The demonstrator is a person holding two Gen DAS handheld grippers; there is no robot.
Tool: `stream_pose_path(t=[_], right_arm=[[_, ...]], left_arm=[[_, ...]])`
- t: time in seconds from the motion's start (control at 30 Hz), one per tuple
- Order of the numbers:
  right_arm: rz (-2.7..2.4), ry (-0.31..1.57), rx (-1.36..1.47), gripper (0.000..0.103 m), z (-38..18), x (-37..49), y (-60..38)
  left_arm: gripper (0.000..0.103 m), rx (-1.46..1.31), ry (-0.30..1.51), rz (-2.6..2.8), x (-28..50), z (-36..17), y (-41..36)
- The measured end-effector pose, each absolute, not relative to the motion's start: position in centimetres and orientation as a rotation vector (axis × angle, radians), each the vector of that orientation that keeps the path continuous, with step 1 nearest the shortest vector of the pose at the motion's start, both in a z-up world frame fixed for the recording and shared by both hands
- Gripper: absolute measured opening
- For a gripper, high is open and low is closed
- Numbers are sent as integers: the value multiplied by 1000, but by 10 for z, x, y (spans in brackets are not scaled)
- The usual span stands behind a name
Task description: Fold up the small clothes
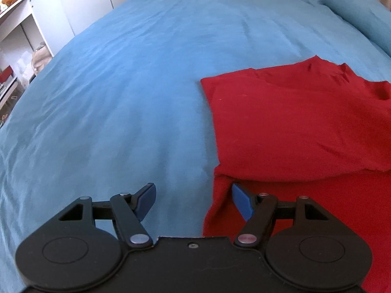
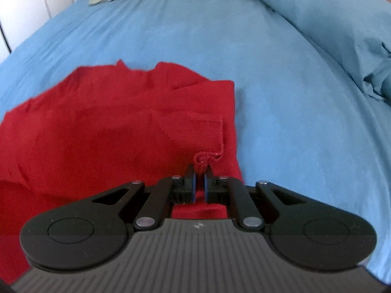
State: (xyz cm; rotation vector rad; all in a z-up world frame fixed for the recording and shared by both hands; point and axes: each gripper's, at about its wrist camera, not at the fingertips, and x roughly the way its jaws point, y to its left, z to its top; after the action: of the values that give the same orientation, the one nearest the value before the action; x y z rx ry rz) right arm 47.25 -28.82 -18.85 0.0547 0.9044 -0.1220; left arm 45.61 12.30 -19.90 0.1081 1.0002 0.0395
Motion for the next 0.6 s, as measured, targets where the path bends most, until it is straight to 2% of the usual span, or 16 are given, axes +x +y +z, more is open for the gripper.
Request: stream_pose_path(t=[0.03,0.07,0.1,0.13,0.17,0.23,0.33,0.53,0.6], right_arm=[[-123,911,51,31,-187,473,-289],[-134,913,46,51,-185,474,-289],[-149,911,33,65,-182,474,-288],[-165,890,14,86,-175,471,-286],[-164,850,-3,95,-167,465,-281],[-103,759,-27,97,-150,453,-272],[15,751,-22,101,-145,464,-260],[98,852,5,101,-186,510,-252],[81,888,-2,100,-201,522,-258]], left_arm=[[74,101,996,39,455,-195,124],[74,94,985,34,453,-189,124],[74,91,965,20,451,-181,123],[74,95,947,3,449,-174,120],[74,108,925,-23,447,-166,114],[74,132,898,-77,450,-156,102],[74,118,918,-168,465,-156,84],[71,30,1073,-125,490,-201,79],[71,5,1050,-125,485,-206,84]])
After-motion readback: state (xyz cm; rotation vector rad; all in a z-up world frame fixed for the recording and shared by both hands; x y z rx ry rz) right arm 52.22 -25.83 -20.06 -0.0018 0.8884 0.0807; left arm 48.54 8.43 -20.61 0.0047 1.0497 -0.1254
